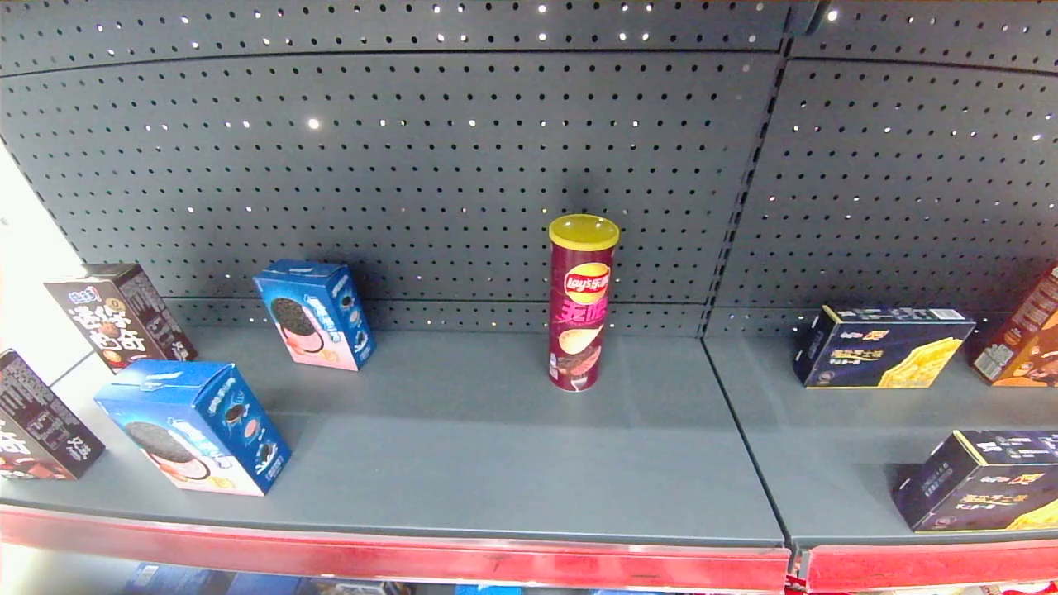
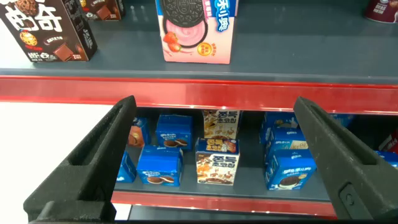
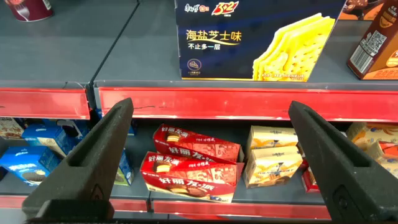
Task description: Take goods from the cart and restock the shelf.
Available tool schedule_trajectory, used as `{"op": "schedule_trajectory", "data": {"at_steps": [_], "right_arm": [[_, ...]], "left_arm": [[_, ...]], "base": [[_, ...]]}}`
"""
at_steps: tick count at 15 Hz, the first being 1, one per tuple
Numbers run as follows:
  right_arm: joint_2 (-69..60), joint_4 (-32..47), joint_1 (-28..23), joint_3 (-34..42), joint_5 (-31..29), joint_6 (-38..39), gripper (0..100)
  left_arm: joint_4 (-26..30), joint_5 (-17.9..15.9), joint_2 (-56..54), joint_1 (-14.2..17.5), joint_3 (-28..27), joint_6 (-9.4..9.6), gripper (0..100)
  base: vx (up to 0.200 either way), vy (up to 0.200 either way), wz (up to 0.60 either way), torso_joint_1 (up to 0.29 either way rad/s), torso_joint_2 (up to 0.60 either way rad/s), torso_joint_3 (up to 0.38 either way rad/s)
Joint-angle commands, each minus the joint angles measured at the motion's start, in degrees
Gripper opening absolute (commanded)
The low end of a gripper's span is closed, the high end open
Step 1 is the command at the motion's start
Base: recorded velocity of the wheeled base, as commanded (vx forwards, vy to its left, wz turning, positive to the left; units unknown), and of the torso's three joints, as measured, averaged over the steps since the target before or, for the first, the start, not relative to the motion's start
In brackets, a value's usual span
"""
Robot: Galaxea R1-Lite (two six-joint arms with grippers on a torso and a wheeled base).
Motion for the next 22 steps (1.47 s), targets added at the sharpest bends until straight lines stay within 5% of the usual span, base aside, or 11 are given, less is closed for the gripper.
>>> {"op": "schedule_trajectory", "data": {"at_steps": [1,22], "right_arm": [[0.0,0.0,0.0,0.0,0.0,0.0,100],[0.0,0.1,0.0,0.0,0.1,0.0,100]], "left_arm": [[0.0,0.0,0.1,0.0,0.0,-0.01,100],[0.1,-1.5,0.1,0.0,0.0,1.48,100]], "base": [[0.0,0.0,0.0,0.0,0.0,0.0],[-0.029,0.0,0.0,0.001,0.0,0.0]]}}
